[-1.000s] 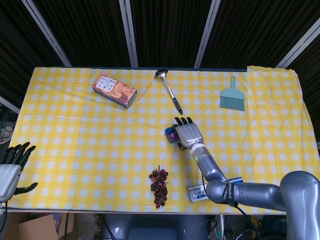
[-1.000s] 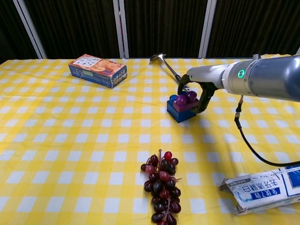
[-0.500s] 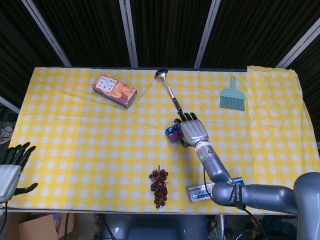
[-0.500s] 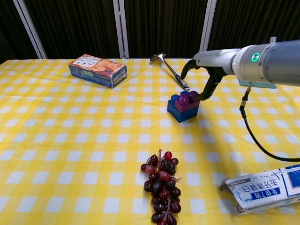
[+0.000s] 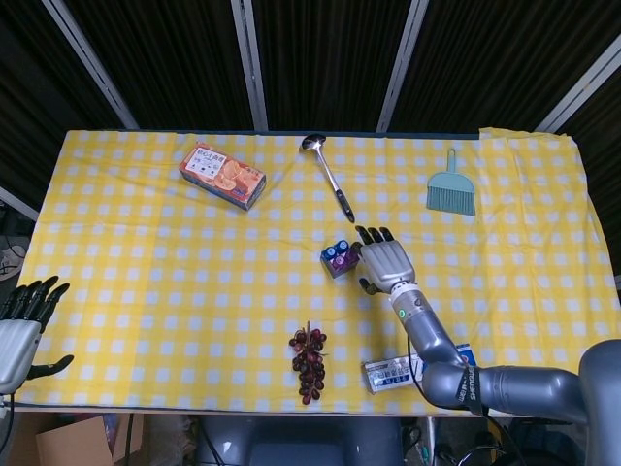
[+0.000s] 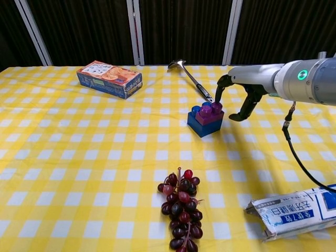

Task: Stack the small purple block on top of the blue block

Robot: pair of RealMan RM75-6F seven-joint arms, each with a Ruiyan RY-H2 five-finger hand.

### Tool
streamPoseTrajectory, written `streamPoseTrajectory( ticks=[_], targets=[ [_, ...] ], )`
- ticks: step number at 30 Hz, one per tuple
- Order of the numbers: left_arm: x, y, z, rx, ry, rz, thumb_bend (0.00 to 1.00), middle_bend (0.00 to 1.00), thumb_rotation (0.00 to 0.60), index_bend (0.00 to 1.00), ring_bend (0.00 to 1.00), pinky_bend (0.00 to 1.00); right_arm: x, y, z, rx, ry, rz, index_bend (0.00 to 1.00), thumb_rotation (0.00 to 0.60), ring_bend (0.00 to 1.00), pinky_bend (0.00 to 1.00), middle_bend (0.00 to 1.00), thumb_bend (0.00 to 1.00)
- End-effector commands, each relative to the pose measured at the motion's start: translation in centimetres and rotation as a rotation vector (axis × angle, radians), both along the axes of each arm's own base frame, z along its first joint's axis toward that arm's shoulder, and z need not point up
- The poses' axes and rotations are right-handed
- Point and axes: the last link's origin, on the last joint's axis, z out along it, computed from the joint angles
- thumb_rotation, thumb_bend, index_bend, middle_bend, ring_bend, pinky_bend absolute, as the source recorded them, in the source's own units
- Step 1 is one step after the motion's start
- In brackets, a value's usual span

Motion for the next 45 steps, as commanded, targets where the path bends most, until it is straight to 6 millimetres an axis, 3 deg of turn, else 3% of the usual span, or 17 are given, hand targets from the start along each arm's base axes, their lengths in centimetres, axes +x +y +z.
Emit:
streamPoseTrajectory(
  ticks=[1, 18, 24, 30, 36, 40, 45],
  targets=[
    [0.0, 0.0, 0.0, -0.001, 0.001, -0.001, 0.0, 0.0, 0.6, 0.04, 0.0, 0.04, -0.2, 0.1, -0.1, 0.005, 0.003, 0.001, 0.31, 0.6, 0.0, 0.0, 0.0, 0.44],
    [-0.1, 0.1, 0.0, 0.0, 0.008, 0.0, 0.0, 0.0, 0.6, 0.04, 0.0, 0.04, -0.9, 0.0, -1.1, 0.02, -0.003, -0.006, 0.32, 0.6, 0.0, 0.0, 0.0, 0.44],
    [-0.1, 0.1, 0.0, 0.003, 0.004, 0.002, 0.0, 0.0, 0.6, 0.04, 0.0, 0.04, 0.9, 0.5, 1.1, -0.02, -0.048, 0.046, 0.32, 0.6, 0.0, 0.0, 0.0, 0.44],
    [-0.1, 0.0, 0.0, 0.0, 0.003, -0.002, 0.0, 0.0, 0.6, 0.04, 0.0, 0.04, 1.7, 2.6, 4.7, -0.073, -0.07, 0.085, 0.32, 0.6, 0.0, 0.0, 0.0, 0.44],
    [0.3, -0.3, 0.1, -0.001, -0.003, -0.016, 0.0, 0.0, 0.6, 0.04, 0.0, 0.04, -1.7, 6.6, 7.7, -0.114, -0.092, 0.041, 0.25, 0.6, 0.0, 0.0, 0.0, 0.44],
    [0.7, -0.7, 0.4, 0.005, -0.011, -0.031, 0.0, 0.0, 0.6, 0.04, 0.0, 0.04, -6.3, 9.9, 9.1, -0.162, -0.157, -0.016, 0.19, 0.6, 0.0, 0.0, 0.0, 0.44],
    [1.2, -1.3, 0.7, 0.006, -0.033, -0.044, 0.0, 0.0, 0.6, 0.04, 0.0, 0.04, -11.9, 13.4, 10.1, -0.205, -0.224, -0.087, 0.06, 0.6, 0.0, 0.0, 0.0, 0.44]
  ],
)
